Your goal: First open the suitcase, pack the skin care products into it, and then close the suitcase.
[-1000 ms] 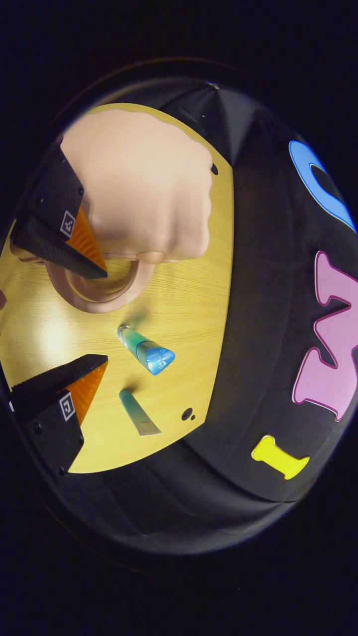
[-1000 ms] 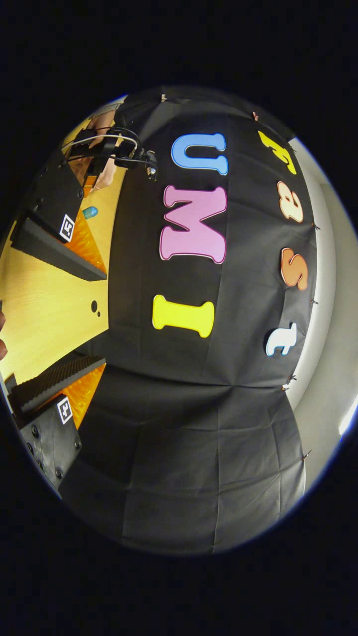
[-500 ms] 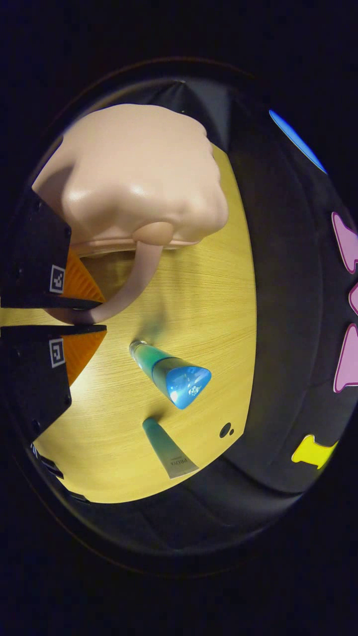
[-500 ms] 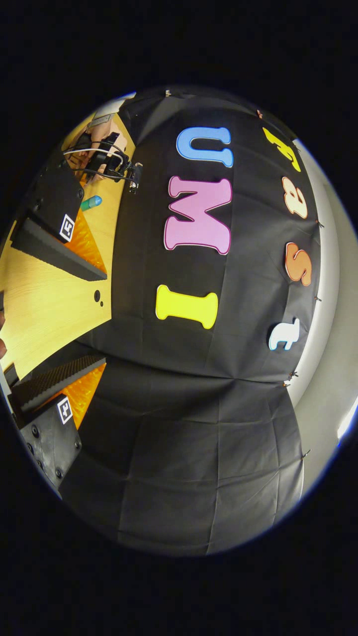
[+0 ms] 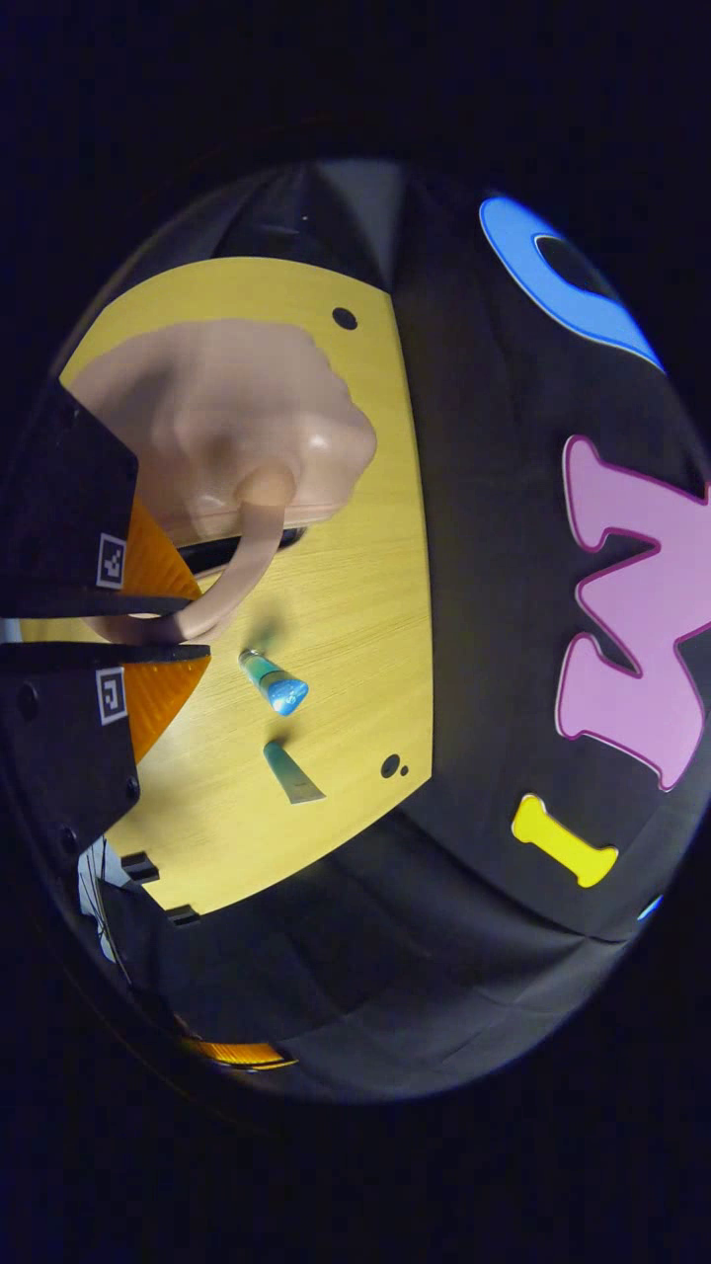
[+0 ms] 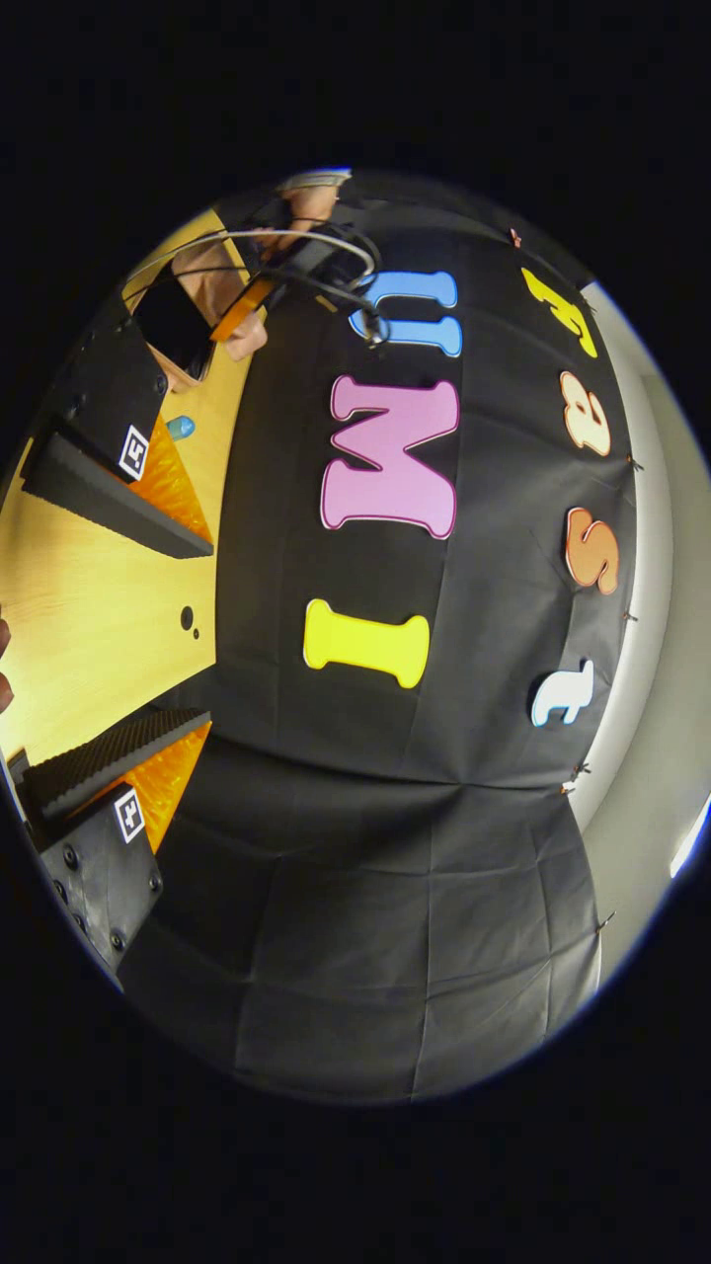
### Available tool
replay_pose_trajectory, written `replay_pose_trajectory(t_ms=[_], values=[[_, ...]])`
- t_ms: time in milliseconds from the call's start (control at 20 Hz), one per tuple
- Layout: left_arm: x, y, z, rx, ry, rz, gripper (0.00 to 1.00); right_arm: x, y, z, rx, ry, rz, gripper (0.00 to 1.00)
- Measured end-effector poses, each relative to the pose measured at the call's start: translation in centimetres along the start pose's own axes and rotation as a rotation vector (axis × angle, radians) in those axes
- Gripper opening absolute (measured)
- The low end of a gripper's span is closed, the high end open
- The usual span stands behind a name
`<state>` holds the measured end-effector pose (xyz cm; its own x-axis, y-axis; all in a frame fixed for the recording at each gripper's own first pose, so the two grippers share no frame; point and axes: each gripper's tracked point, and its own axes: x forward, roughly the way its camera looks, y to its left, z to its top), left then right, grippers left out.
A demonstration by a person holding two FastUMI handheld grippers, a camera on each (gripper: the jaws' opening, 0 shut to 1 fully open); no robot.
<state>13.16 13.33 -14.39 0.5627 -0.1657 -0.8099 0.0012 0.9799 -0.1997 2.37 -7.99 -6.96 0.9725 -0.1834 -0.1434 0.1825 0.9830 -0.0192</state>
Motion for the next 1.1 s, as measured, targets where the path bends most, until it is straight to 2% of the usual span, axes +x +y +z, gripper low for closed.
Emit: replay_pose_trajectory(t_ms=[100,200,300,350,500,600,700,750,1000,1100], values=[[-4.5,3.4,2.1,-0.097,-0.054,-0.012,0.14,0.7,2.0,0.2,-0.004,-0.004,0.040,0.96],[-8.0,8.0,3.2,-0.171,-0.102,0.006,0.14,1.3,4.0,0.5,-0.005,-0.005,0.077,0.96],[-11.7,14.0,3.5,-0.232,-0.146,0.051,0.14,1.9,5.9,1.0,-0.008,-0.010,0.109,0.96],[-13.5,18.9,3.5,-0.270,-0.178,0.091,0.14,2.4,7.3,1.0,-0.008,-0.005,0.135,0.96],[-16.1,29.8,1.7,-0.335,-0.213,0.212,0.14,3.5,9.8,0.3,0.008,0.046,0.167,0.96],[-15.5,36.5,-0.6,-0.365,-0.206,0.291,0.12,4.3,11.4,0.2,0.039,0.079,0.174,0.96],[-13.2,43.2,-3.4,-0.423,-0.182,0.328,0.08,5.0,12.4,-0.2,0.063,0.114,0.173,0.96],[-11.0,46.7,-5.9,-0.456,-0.141,0.340,0.12,5.7,13.0,-0.4,0.071,0.148,0.162,0.96],[-3.0,52.3,-13.3,-0.497,-0.006,0.343,0.12,7.1,13.8,-2.3,0.152,0.254,0.106,0.96],[-1.0,53.6,-15.5,-0.491,0.032,0.377,0.15,7.6,13.2,-2.9,0.149,0.266,0.070,0.96]])
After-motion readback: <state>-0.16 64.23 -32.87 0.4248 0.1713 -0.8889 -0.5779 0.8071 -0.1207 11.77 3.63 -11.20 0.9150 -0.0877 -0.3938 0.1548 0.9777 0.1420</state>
